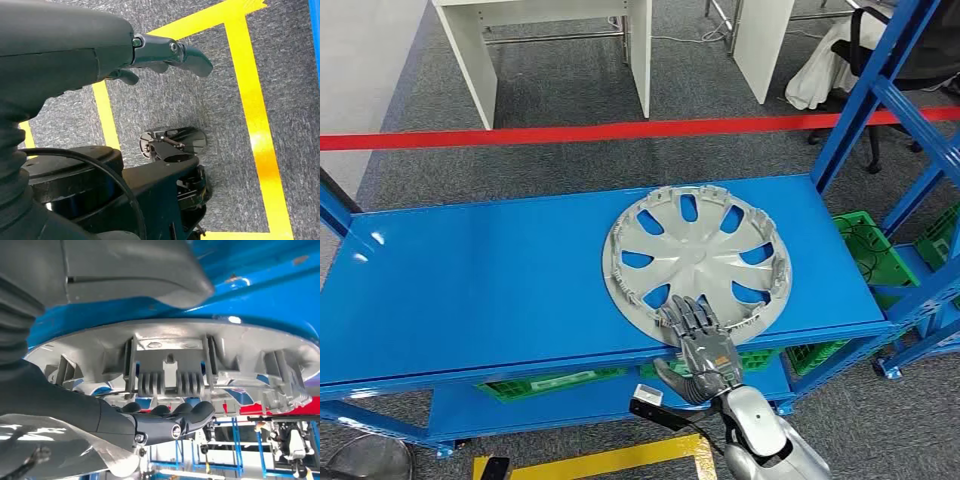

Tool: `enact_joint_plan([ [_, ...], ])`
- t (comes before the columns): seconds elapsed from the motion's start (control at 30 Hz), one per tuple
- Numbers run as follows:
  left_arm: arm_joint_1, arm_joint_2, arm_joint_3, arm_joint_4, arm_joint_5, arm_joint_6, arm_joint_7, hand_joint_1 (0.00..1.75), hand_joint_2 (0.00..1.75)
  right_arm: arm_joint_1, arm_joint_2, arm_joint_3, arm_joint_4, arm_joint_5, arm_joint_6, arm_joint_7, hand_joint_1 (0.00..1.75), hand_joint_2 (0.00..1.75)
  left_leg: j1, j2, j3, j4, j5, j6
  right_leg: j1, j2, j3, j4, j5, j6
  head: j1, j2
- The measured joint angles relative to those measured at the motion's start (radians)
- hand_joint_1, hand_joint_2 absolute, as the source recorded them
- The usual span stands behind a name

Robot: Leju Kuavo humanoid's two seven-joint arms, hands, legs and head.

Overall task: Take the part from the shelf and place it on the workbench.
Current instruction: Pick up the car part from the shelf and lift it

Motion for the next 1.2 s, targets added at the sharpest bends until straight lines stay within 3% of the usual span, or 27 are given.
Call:
enact_joint_plan([
  [0.43,0.001,0.007,0.015,0.0,-0.018,0.0,0.0,0.0,1.75,-0.009,0.0,-0.007,0.025,-0.058,0.036,-0.018,0.0,1.75,0.0,0.0,0.003,0.0,0.0,0.0,0.0,0.001,0.002,0.0,0.001,0.0,0.0,0.0],
  [0.7,0.005,0.011,0.029,0.0,-0.019,0.002,0.0,0.0,1.75,-0.021,0.0,-0.003,0.032,-0.07,0.089,0.027,0.0,1.75,0.0,0.0,0.009,-0.001,-0.001,0.0,0.0,0.001,-0.002,-0.001,-0.001,0.0,0.0,0.0],
  [1.2,0.01,0.013,0.043,0.0,-0.019,0.003,0.0,0.0,1.75,-0.023,0.0,-0.002,0.032,-0.071,0.102,0.048,0.0,1.75,0.0,0.0,0.013,-0.001,0.0,0.001,0.0,0.001,0.001,-0.001,0.001,0.002,0.0,0.0],
])
